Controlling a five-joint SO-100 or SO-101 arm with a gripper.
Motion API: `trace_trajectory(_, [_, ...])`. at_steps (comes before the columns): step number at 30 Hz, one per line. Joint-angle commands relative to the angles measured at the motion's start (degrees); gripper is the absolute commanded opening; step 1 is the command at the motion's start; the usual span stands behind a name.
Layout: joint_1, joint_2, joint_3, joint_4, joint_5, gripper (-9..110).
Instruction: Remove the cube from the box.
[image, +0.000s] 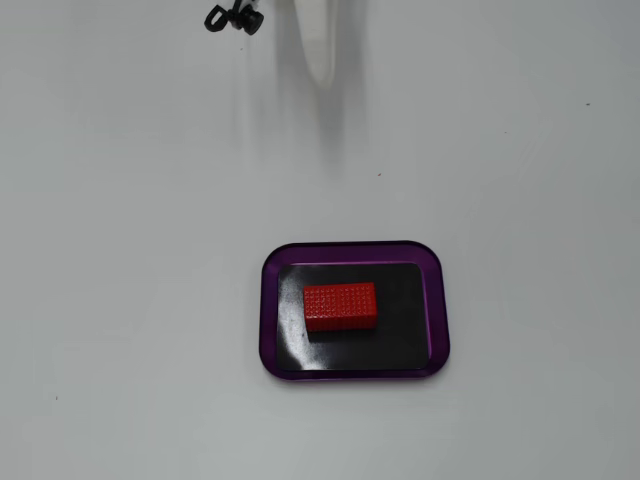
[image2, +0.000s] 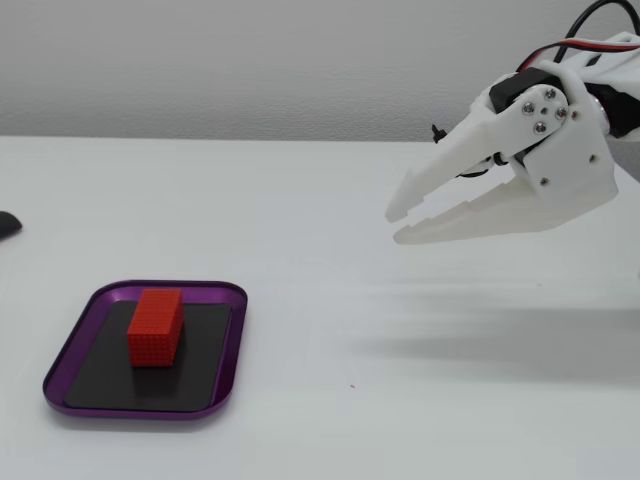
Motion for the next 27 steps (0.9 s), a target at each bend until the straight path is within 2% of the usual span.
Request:
trace_trajectory(1, [0.0, 1.6, 0.4, -0.9, 0.4, 0])
trace_trajectory(25, [0.3, 1.6, -0.3, -1.0, -0.8, 0])
trace_trajectory(27, [0.3, 1.6, -0.3, -1.7, -3.7, 0])
